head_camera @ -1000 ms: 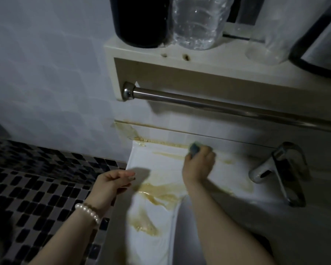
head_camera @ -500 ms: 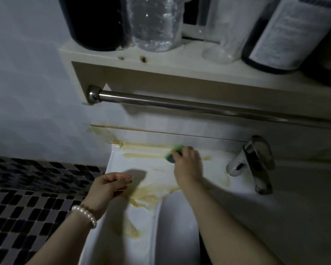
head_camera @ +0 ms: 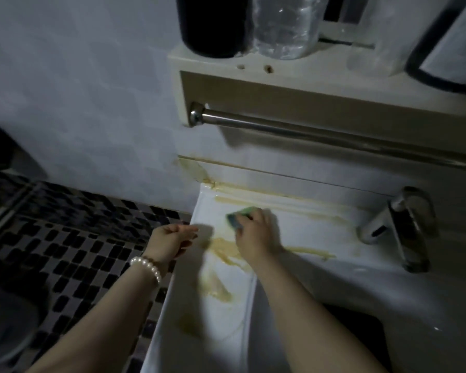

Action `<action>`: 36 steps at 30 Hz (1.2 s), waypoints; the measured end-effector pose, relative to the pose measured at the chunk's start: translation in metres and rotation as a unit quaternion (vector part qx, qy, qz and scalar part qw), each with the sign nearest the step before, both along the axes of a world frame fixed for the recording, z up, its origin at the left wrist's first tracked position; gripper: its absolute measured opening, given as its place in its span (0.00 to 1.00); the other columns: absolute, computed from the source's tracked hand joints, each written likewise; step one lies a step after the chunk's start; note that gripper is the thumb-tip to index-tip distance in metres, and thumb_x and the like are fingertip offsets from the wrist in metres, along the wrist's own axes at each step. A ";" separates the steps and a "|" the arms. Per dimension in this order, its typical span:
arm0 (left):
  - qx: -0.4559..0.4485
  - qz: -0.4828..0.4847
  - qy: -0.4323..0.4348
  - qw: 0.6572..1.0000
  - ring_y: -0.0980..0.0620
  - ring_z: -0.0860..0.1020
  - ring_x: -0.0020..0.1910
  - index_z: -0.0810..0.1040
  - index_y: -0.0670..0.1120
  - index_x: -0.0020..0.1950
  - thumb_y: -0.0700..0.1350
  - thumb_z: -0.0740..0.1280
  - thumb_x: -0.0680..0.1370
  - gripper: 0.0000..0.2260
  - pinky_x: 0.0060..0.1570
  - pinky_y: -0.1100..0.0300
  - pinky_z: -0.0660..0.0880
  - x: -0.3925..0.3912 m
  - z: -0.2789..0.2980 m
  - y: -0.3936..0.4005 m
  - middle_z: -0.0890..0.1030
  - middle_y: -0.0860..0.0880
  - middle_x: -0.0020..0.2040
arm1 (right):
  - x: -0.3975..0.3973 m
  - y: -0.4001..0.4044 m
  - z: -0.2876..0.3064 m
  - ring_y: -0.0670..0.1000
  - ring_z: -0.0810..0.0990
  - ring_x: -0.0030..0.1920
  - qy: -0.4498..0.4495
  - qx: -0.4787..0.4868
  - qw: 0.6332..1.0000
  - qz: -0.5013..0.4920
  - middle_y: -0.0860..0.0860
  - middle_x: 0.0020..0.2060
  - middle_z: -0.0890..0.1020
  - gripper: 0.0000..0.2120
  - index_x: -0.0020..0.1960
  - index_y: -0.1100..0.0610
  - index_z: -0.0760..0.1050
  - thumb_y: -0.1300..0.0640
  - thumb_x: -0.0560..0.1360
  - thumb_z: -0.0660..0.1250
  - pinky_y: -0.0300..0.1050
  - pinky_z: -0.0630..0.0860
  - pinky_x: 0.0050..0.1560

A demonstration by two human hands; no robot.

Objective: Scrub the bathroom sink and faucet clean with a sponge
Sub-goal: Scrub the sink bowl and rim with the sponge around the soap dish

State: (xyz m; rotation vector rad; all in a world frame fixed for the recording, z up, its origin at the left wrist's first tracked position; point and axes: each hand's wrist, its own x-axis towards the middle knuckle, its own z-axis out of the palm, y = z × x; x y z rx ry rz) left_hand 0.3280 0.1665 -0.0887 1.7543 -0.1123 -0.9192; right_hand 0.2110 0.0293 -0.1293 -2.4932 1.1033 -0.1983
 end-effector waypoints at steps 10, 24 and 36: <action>0.038 -0.031 0.013 0.999 0.52 0.74 0.31 0.81 0.39 0.48 0.35 0.63 0.78 0.07 0.26 0.66 0.72 0.007 0.002 0.048 0.79 0.44 0.36 | -0.029 0.028 0.007 0.60 0.73 0.53 0.023 -0.040 0.902 0.430 0.58 0.56 0.76 0.21 0.63 0.50 0.77 0.64 0.71 0.66 0.50 0.68 0.57; 0.045 -0.063 0.014 0.997 0.52 0.77 0.37 0.81 0.41 0.49 0.39 0.65 0.77 0.06 0.36 0.62 0.73 -0.028 0.003 0.059 0.82 0.46 0.43 | -0.064 0.083 0.006 0.58 0.77 0.43 -0.004 -0.068 0.918 0.391 0.55 0.46 0.78 0.13 0.51 0.48 0.81 0.53 0.66 0.73 0.44 0.69 0.45; -0.032 -0.175 0.053 0.983 0.52 0.79 0.37 0.81 0.42 0.46 0.38 0.63 0.78 0.07 0.38 0.63 0.75 -0.181 0.042 -0.050 0.83 0.45 0.43 | -0.261 -0.033 0.028 0.54 0.79 0.53 -0.114 0.198 0.953 -0.198 0.55 0.53 0.82 0.13 0.59 0.60 0.79 0.61 0.75 0.68 0.41 0.72 0.48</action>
